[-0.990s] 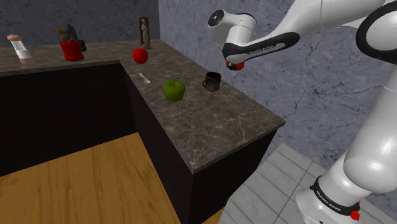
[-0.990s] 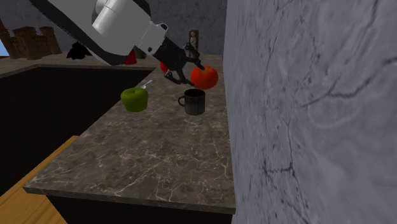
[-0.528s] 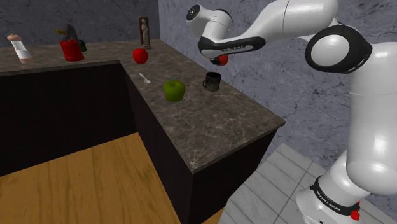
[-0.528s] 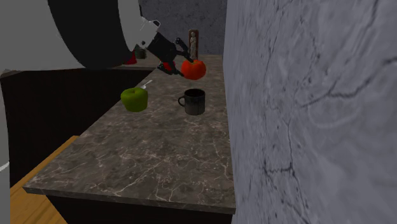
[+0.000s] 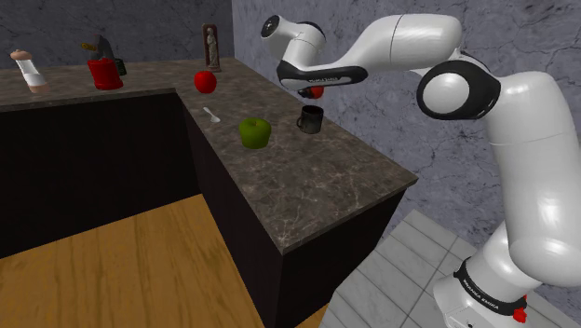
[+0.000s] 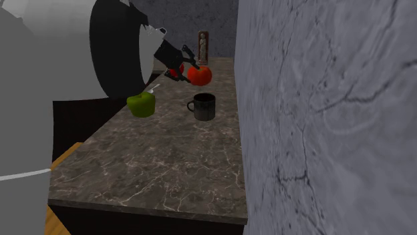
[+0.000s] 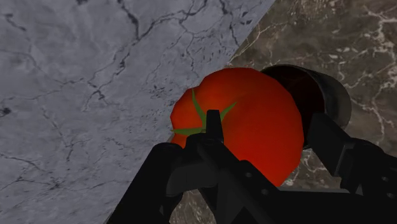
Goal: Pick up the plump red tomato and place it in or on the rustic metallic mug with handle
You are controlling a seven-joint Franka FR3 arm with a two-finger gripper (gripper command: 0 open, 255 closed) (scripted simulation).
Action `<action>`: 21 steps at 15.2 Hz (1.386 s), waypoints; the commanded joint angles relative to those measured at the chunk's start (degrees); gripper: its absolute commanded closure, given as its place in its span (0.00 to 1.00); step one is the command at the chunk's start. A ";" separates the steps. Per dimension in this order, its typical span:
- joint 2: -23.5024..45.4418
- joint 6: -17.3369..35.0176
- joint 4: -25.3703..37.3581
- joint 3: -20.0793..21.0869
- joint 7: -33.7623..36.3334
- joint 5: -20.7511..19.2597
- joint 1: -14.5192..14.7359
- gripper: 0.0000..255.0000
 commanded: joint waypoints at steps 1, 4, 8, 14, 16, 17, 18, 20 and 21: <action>-0.14 1.04 -1.71 -0.01 1.21 -0.17 -0.15 1.00; 0.12 2.32 -3.36 -0.07 2.64 -0.43 -0.31 1.00; 0.65 3.94 -5.24 -0.19 4.47 -0.82 -0.48 1.00; 1.03 4.77 -6.11 -0.26 5.42 -1.05 -0.55 1.00; 1.03 4.77 -6.11 -0.25 5.42 -1.05 -0.56 1.00; 1.03 4.77 -6.11 -0.25 5.42 -1.06 -0.56 1.00; 1.03 4.77 -6.11 -0.25 5.42 -1.06 -0.56 1.00; 1.04 4.76 -6.10 -0.25 5.42 -1.06 -0.56 0.00; 1.02 4.79 -6.14 -0.25 5.43 -1.06 -0.57 0.00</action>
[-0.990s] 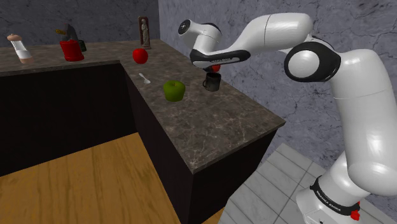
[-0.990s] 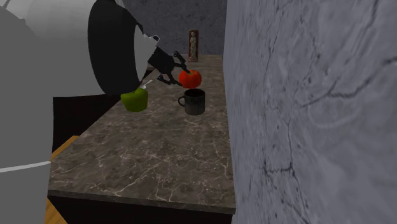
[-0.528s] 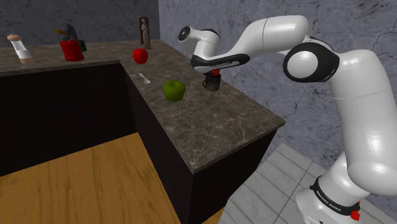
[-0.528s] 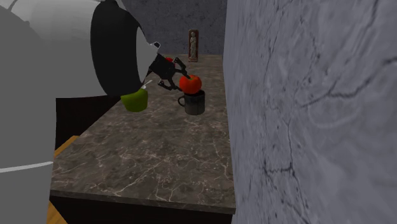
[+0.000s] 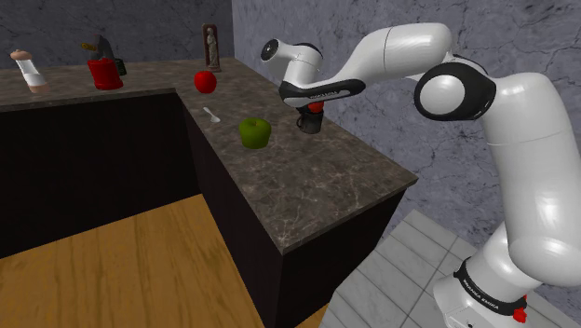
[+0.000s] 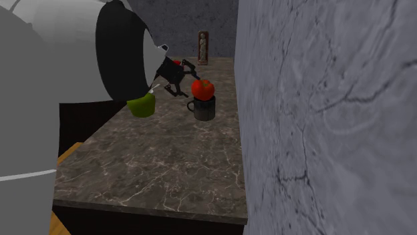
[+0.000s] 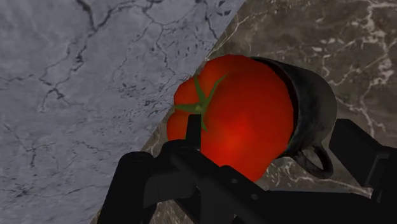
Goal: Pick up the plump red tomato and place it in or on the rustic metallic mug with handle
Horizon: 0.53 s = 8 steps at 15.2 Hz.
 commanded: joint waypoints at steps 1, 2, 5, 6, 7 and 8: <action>0.00 0.01 -0.04 0.00 0.01 0.00 0.00 0.00; -0.01 0.02 -0.05 0.00 0.02 0.00 -0.01 0.00; -0.59 -2.67 1.43 0.48 -0.46 0.43 1.54 0.00; -0.78 -4.05 2.32 0.70 -0.73 0.62 2.34 0.00; -0.87 -5.16 3.12 0.87 -0.96 0.75 2.98 0.00; -0.87 -5.16 3.12 0.87 -0.96 0.76 2.99 0.00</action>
